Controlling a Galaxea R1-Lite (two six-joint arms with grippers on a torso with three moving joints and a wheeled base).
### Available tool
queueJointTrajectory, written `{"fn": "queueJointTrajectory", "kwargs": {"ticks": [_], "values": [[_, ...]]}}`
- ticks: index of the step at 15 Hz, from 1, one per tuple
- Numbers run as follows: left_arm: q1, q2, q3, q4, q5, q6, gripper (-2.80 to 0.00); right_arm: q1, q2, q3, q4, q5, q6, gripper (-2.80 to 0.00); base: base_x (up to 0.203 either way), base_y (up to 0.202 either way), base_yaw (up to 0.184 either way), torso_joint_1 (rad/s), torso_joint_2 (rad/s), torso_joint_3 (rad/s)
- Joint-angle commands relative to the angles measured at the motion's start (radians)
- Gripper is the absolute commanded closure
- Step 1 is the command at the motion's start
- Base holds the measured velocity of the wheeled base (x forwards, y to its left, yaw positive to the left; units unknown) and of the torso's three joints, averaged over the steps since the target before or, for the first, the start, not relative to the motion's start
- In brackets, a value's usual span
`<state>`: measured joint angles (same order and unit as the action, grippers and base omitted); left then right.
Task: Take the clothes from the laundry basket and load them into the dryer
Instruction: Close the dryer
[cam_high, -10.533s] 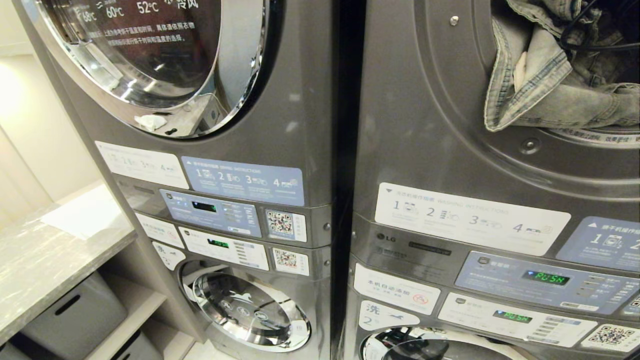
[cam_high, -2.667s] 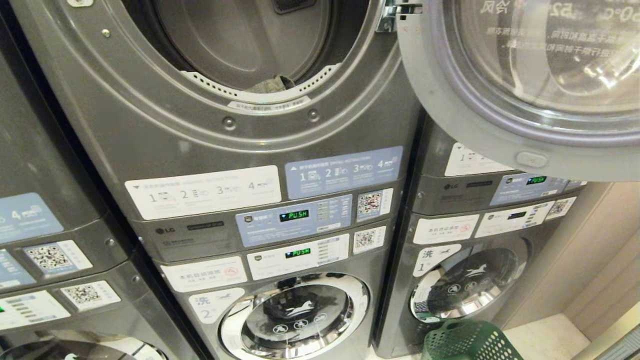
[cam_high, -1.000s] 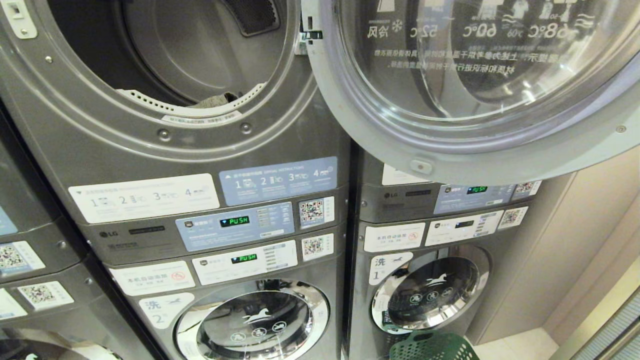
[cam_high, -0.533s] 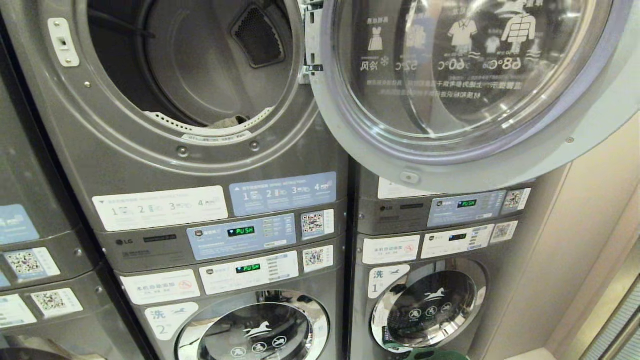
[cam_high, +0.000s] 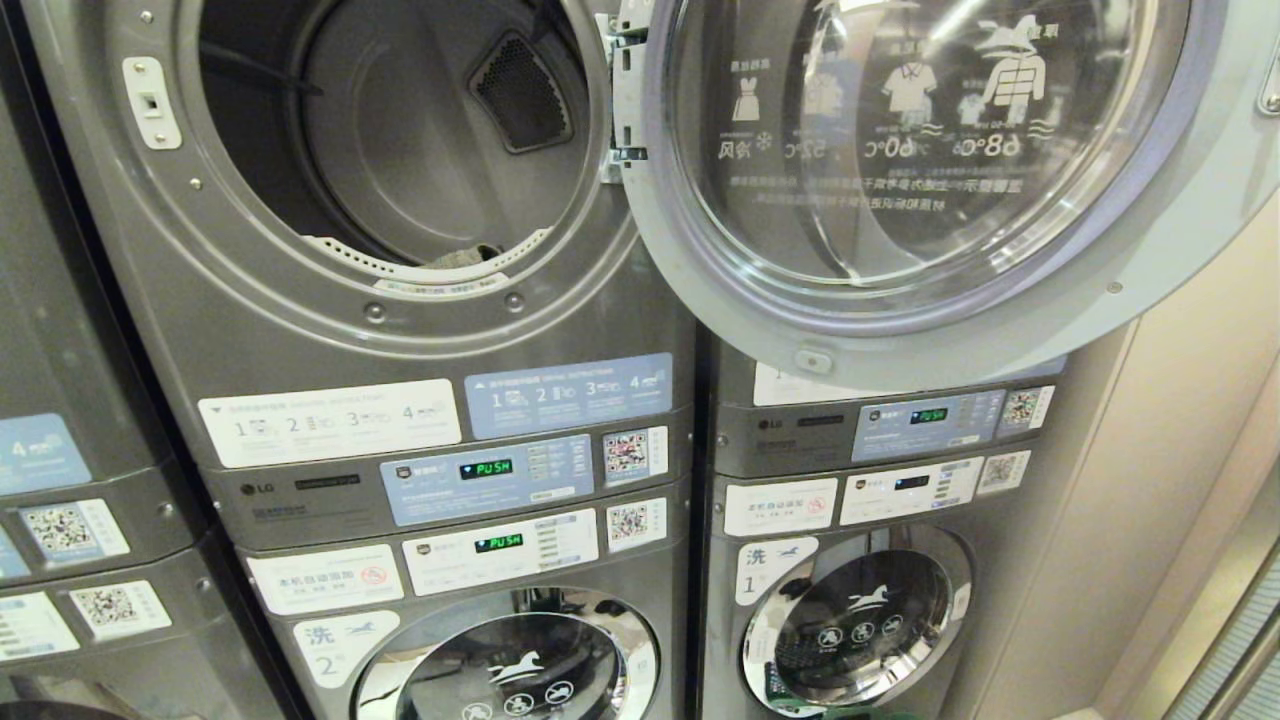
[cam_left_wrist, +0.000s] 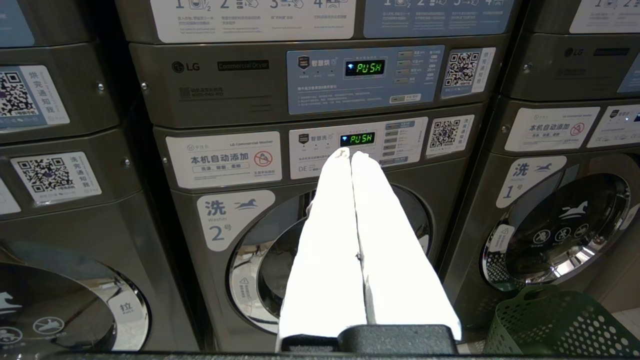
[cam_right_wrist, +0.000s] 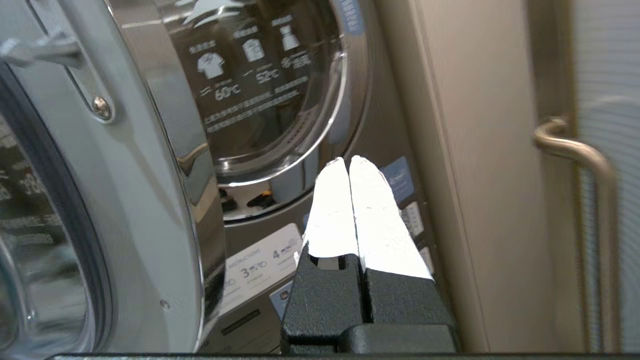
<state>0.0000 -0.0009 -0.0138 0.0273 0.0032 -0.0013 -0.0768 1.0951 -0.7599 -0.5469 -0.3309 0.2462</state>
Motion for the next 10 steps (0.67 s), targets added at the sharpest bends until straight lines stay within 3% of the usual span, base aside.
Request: {"fn": "queueJointTrajectory", "kwargs": {"ticks": [1,10], "values": [[0.0,-0.001,0.0,0.0,0.0,0.0,0.0,-0.001,0.118,-0.021,-0.052,0.028,0.003,0.0,0.0,0.0,0.0,0.0,0.0,0.0],[0.0,-0.001,-0.002,0.005,0.0,0.003,0.0,0.0,0.187,-0.046,-0.097,0.225,0.027,0.0,0.0,0.0,0.0,0.0,0.0,0.0]]}}
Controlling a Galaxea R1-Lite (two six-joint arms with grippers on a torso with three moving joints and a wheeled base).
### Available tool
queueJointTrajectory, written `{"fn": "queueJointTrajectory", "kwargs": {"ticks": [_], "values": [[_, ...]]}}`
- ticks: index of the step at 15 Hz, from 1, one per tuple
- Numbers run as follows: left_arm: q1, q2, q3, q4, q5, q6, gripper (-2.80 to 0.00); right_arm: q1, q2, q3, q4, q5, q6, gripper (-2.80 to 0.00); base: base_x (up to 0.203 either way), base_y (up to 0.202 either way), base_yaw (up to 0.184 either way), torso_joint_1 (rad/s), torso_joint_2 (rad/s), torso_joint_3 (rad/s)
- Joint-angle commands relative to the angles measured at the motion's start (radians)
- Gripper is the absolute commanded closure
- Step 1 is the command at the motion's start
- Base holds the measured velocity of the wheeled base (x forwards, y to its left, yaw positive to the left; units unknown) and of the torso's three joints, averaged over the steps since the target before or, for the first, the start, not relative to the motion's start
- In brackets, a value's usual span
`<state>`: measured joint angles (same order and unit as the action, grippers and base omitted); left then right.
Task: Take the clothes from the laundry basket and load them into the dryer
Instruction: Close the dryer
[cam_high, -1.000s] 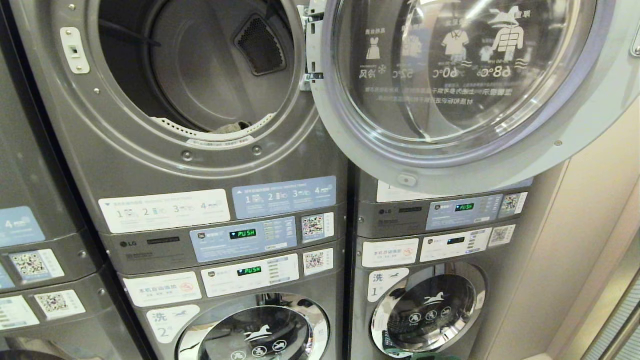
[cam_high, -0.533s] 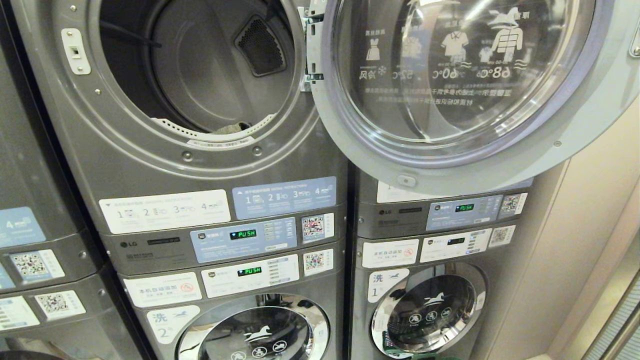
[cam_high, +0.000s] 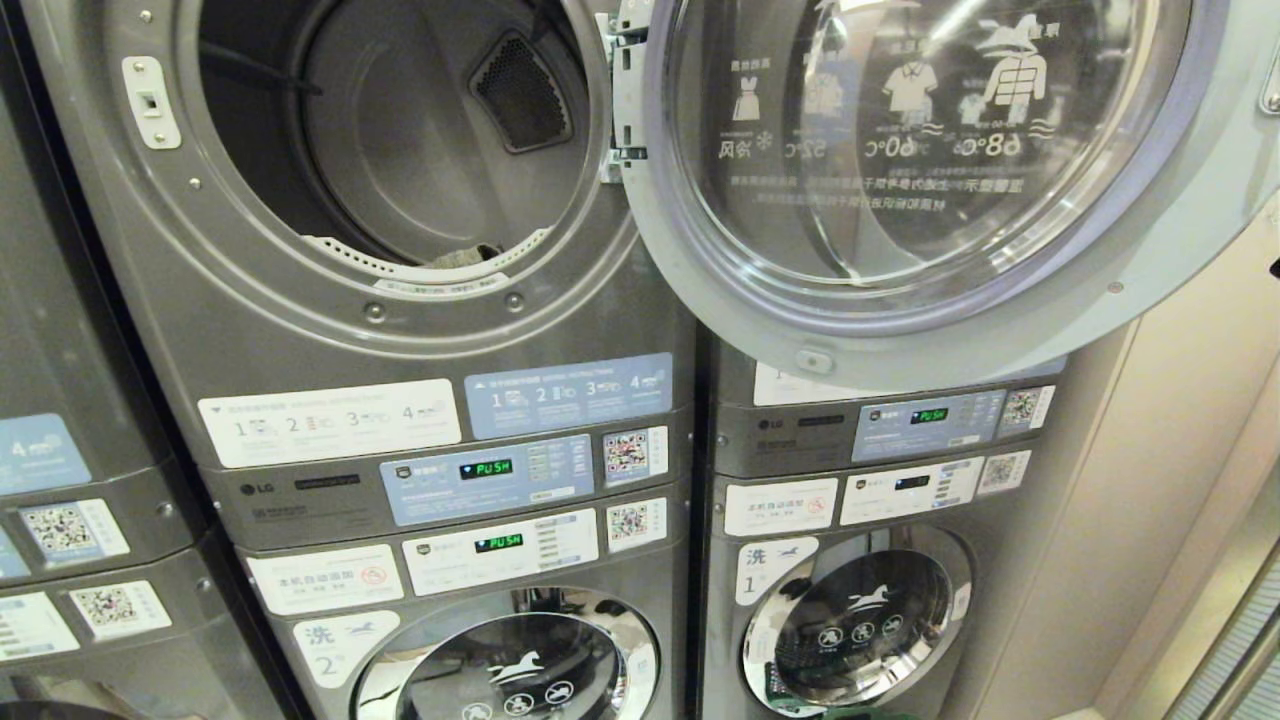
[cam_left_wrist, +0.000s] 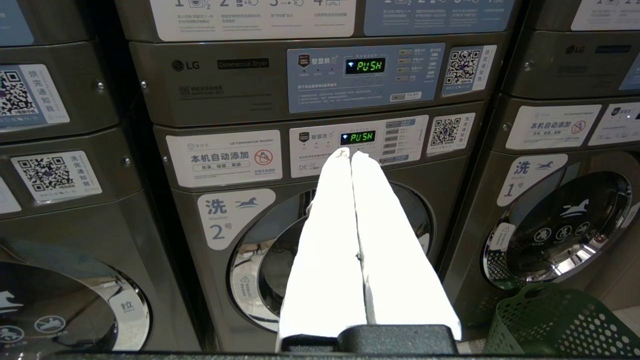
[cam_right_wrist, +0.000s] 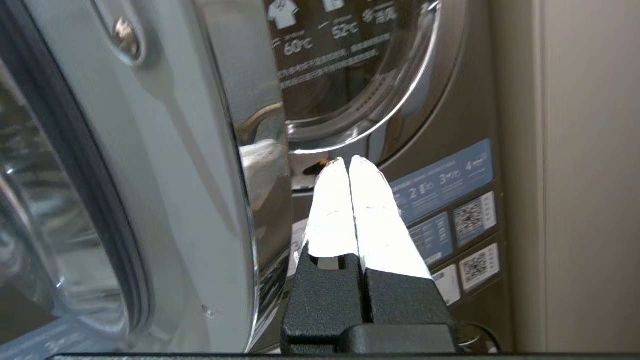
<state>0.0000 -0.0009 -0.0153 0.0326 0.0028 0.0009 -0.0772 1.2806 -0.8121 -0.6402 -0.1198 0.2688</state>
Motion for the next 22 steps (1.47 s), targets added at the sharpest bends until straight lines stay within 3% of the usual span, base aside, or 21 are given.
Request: {"fn": "queueJointTrajectory", "kwargs": {"ticks": [1,3,8,12,13,14,16,18,20,22], "values": [[0.0,-0.001,0.0,0.001,0.0,0.001,0.0,0.001,-0.004,0.01,-0.004,0.039,0.008,0.0,0.0,0.0,0.0,0.0,0.0,0.0],[0.0,-0.001,0.0,0.001,0.0,0.001,0.0,0.001,-0.019,0.015,-0.004,0.086,0.013,0.0,0.0,0.0,0.0,0.0,0.0,0.0],[0.0,-0.001,0.0,0.001,0.0,0.001,0.0,0.004,-0.199,0.147,-0.003,0.287,0.014,0.0,0.0,0.0,0.0,0.0,0.0,0.0],[0.0,-0.001,0.0,0.001,0.0,0.001,0.0,0.002,-0.379,0.268,0.017,0.549,0.001,0.0,0.0,0.0,0.0,0.0,0.0,0.0],[0.0,-0.001,0.0,0.001,0.0,0.001,0.0,-0.01,-0.385,0.275,0.038,0.547,-0.008,0.0,0.0,0.0,0.0,0.0,0.0,0.0],[0.0,-0.001,-0.001,0.001,0.0,0.001,0.0,-0.033,-0.37,0.268,0.06,0.466,-0.017,0.0,0.0,0.0,0.0,0.0,0.0,0.0],[0.0,-0.001,0.0,0.001,0.0,0.001,0.0,-0.06,-0.283,0.222,0.085,0.212,-0.03,0.0,0.0,0.0,0.0,0.0,0.0,0.0],[0.0,-0.001,0.0,0.0,0.0,-0.001,0.0,-0.079,-0.171,0.152,0.091,0.058,-0.046,0.0,0.0,0.0,0.0,0.0,0.0,0.0],[0.0,-0.001,0.0,0.0,0.0,-0.001,0.0,-0.093,-0.067,0.056,0.086,-0.039,-0.056,0.0,0.0,0.0,0.0,0.0,0.0,0.0],[0.0,-0.001,0.0,0.0,0.0,-0.001,0.0,-0.096,-0.002,0.012,0.064,-0.047,-0.055,0.0,0.0,0.0,0.0,0.0,0.0,0.0]]}}
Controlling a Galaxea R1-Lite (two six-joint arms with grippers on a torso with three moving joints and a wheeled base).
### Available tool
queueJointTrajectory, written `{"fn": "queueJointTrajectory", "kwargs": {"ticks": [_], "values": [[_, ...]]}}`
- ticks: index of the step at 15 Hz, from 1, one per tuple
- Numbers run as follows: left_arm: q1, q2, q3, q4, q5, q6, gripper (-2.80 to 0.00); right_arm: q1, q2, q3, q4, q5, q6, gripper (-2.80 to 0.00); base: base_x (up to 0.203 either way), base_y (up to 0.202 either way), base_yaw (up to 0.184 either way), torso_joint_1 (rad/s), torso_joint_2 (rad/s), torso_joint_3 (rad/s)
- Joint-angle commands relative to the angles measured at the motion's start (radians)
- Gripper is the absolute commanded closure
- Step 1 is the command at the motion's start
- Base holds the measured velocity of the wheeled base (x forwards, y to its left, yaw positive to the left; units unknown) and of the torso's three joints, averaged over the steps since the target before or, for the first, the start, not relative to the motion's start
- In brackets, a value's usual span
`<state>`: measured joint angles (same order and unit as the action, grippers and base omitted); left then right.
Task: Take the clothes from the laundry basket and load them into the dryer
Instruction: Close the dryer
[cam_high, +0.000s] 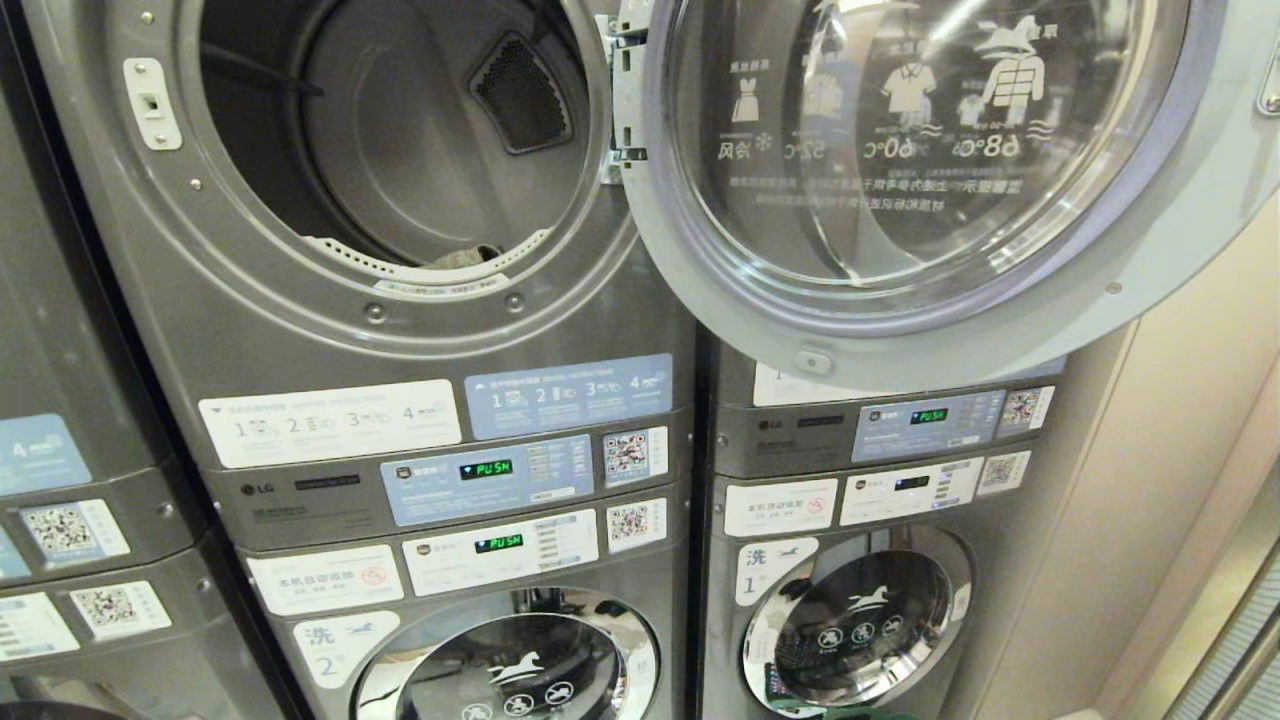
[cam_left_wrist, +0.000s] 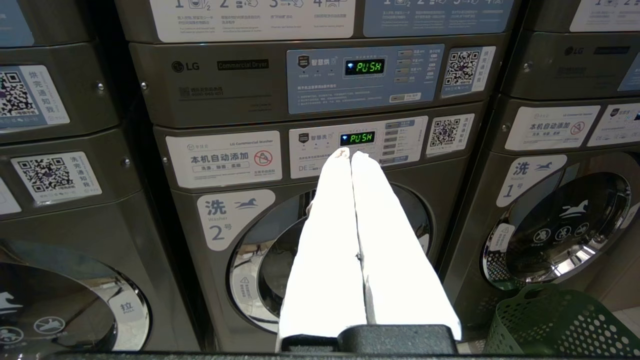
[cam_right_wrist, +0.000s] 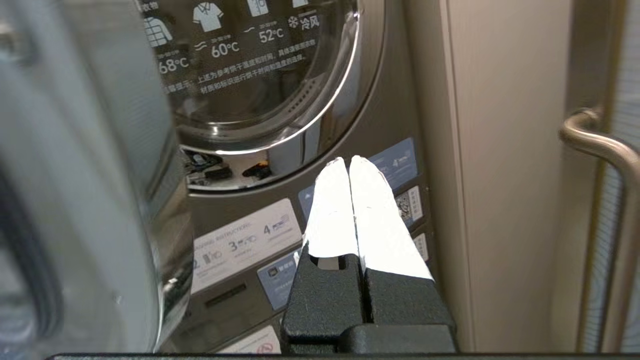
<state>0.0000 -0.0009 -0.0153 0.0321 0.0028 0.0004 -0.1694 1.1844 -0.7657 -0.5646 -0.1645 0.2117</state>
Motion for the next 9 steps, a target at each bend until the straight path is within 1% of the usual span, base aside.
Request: {"fn": "queueJointTrajectory", "kwargs": {"ticks": [1,4,5,6,8,9], "values": [[0.0,-0.001,0.0,0.0,0.0,0.001,0.0,-0.005,0.121,-0.039,-0.035,0.028,0.004,0.0,0.0,0.0,0.0,0.0,0.0,0.0],[0.0,-0.001,0.0,0.0,0.0,0.001,0.0,-0.006,0.197,-0.041,-0.142,0.127,0.007,0.0,0.0,0.0,0.0,0.0,0.0,0.0],[0.0,-0.001,0.0,0.0,0.0,0.0,0.0,-0.007,0.217,-0.041,-0.18,0.19,0.007,0.0,0.0,0.0,0.0,0.0,0.0,0.0],[0.0,-0.001,0.0,0.0,0.0,0.001,0.0,-0.01,0.234,-0.042,-0.204,0.226,0.004,0.0,0.0,0.0,0.0,0.0,0.0,0.0],[0.0,-0.001,0.0,0.0,0.0,0.001,0.0,-0.026,0.267,-0.047,-0.256,0.25,0.0,0.0,0.0,0.0,0.0,0.0,0.0,0.0],[0.0,-0.001,0.0,0.0,0.0,0.0,0.0,-0.027,0.271,-0.046,-0.274,0.289,0.004,0.0,0.0,0.0,0.0,0.0,0.0,0.0]]}}
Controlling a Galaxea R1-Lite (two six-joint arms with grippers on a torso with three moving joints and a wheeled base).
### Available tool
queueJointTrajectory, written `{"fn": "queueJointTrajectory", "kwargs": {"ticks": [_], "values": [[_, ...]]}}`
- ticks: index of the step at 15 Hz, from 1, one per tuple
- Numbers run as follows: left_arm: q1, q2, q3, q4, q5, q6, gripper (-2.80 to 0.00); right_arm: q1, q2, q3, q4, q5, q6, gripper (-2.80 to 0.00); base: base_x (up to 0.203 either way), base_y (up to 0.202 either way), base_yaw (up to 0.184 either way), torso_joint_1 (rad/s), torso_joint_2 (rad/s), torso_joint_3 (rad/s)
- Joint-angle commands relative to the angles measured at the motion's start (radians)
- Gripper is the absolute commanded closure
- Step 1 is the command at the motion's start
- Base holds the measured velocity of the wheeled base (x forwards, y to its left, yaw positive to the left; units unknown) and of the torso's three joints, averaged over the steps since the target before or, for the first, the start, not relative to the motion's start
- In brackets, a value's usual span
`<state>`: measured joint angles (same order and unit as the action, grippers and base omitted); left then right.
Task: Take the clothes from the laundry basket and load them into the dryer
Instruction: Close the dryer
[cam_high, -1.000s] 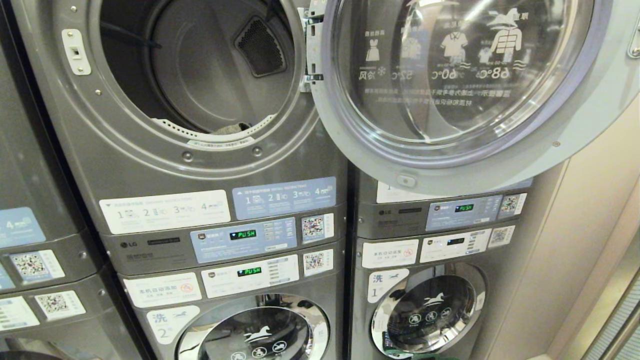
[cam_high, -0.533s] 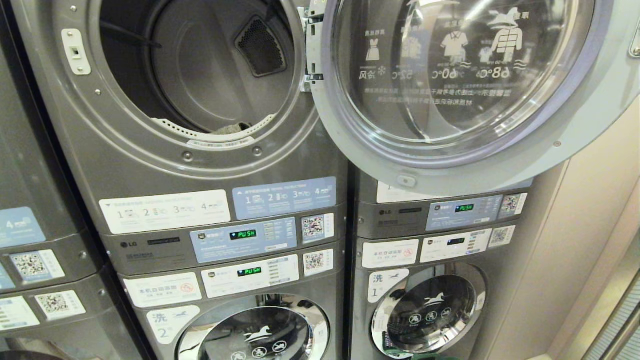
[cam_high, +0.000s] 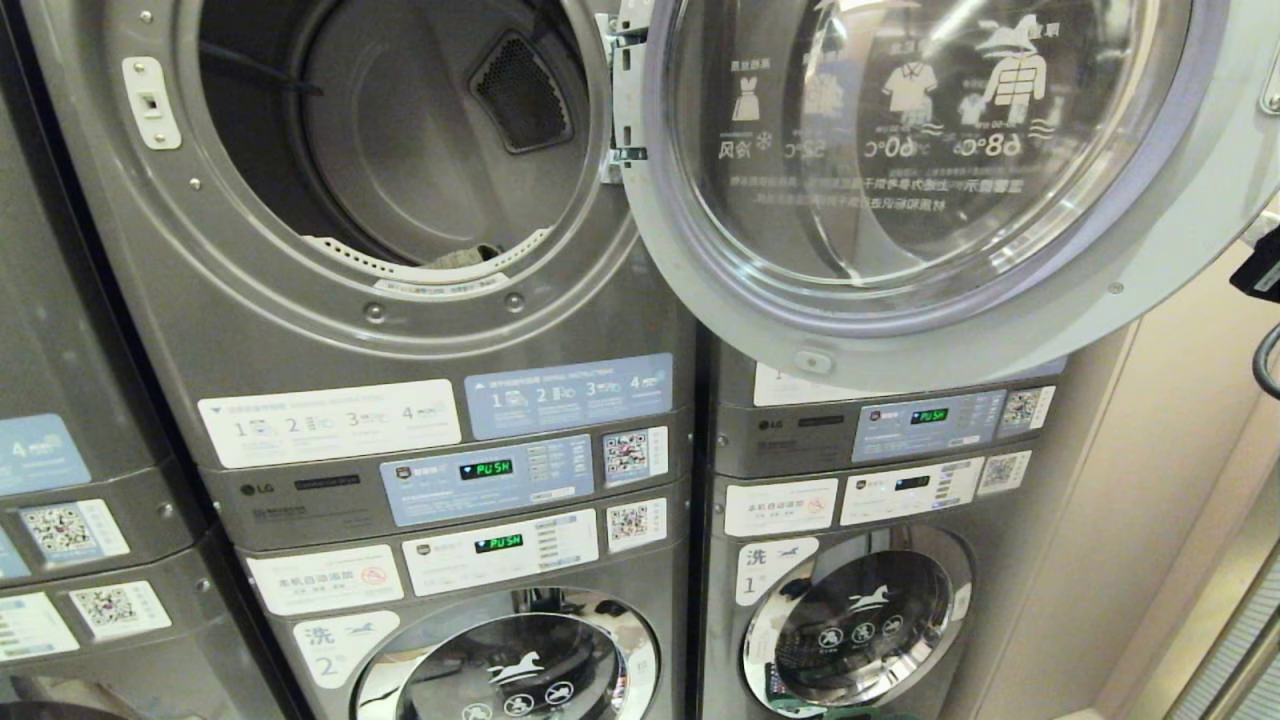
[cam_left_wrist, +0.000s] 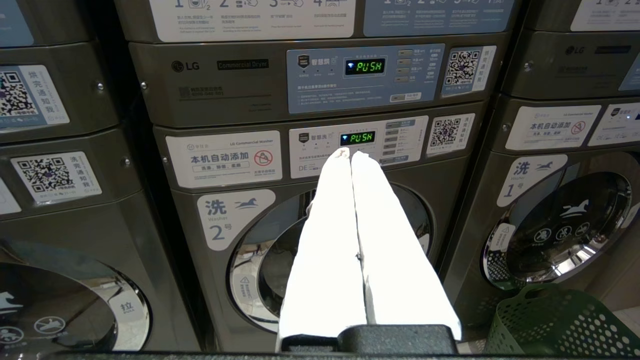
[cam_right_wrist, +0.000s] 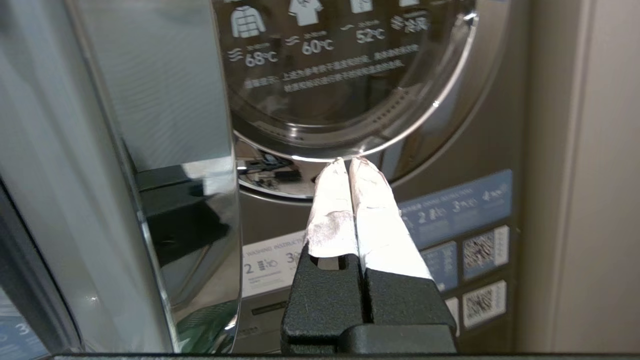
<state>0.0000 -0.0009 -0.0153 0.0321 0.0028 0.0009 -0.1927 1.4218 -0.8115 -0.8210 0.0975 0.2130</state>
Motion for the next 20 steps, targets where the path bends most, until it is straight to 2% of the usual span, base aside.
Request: {"fn": "queueJointTrajectory", "kwargs": {"ticks": [1,6,10,15,20], "values": [[0.0,-0.001,0.0,0.0,0.0,0.001,0.0,-0.004,0.031,0.007,-0.032,0.077,0.004,0.0,0.0,0.0,0.0,0.0,0.0,0.0],[0.0,-0.001,0.0,0.002,0.0,0.001,0.0,-0.004,-0.037,0.079,-0.123,0.351,0.005,0.0,0.0,0.0,0.0,0.0,0.0,0.0],[0.0,-0.001,0.0,0.001,0.0,0.001,0.0,-0.002,-0.129,0.147,-0.128,0.508,0.005,0.0,0.0,0.0,0.0,0.0,0.0,0.0],[0.0,-0.001,0.0,0.0,0.0,0.001,0.0,0.013,-0.224,0.207,-0.124,0.764,0.003,0.0,0.0,0.0,0.0,0.0,0.0,0.0],[0.0,-0.001,0.001,-0.003,0.0,-0.001,0.0,0.238,-0.185,0.19,-0.121,0.774,-0.025,0.0,0.0,0.0,0.0,0.0,0.0,0.0]]}}
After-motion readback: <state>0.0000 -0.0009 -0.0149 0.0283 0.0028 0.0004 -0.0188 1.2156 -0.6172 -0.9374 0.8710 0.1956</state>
